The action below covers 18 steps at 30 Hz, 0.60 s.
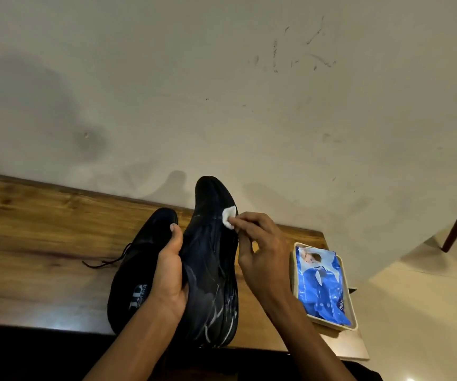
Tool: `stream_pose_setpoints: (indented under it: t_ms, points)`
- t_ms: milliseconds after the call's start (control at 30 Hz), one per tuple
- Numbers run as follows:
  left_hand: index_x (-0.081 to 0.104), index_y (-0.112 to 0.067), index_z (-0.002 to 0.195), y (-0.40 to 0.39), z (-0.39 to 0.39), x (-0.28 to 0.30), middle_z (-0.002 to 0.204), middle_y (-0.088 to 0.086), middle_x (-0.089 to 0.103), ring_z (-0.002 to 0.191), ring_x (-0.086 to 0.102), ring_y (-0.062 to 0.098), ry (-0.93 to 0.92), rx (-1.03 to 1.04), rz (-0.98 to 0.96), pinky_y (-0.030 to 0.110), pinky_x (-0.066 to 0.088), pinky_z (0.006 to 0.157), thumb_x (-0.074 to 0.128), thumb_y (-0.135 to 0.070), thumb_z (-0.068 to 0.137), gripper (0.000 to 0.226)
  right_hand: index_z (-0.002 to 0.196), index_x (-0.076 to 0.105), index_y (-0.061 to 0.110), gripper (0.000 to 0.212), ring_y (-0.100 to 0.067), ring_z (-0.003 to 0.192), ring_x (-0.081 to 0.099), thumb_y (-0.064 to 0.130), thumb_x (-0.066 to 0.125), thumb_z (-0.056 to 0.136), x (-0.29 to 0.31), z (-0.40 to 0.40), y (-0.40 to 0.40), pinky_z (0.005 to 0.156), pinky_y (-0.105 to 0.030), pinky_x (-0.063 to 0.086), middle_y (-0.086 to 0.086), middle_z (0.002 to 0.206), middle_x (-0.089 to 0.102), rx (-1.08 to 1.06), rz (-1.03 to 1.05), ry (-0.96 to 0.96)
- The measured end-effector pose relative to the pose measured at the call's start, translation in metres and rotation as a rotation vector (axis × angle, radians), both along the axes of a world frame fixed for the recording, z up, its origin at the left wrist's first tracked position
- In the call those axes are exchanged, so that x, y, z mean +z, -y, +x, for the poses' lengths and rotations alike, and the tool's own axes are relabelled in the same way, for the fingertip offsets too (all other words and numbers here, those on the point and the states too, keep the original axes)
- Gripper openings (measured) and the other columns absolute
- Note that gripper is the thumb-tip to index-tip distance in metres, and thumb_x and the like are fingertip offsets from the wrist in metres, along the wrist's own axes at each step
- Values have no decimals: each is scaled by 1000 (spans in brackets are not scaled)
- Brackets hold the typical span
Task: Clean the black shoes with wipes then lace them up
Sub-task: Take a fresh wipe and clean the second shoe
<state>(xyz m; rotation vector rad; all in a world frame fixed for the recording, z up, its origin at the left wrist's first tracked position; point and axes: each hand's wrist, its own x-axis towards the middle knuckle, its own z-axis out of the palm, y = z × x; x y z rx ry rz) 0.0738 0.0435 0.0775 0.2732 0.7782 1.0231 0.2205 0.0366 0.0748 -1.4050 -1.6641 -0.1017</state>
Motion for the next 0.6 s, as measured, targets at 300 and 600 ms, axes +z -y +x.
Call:
stream_pose_setpoints:
  t_ms: [300,600]
  points:
    - [69,0,116,-8,1,-4,115,26,69,96,71,38,40,-38,-57,47,51,87,41,-70,91,79,111,75,15,29,-2,103,60,0,71,87,-11,-12,48,87,-13,50,4,110,66,146,-74,84]
    - [68,-12,120,6,19,3,111,16,74,101,72,33,-138,-81,104,48,52,97,47,-65,90,64,104,78,3,22,-24,92,64,3,68,84,14,9,-14,81,-23,49,-10,102,70,-67,-18,296]
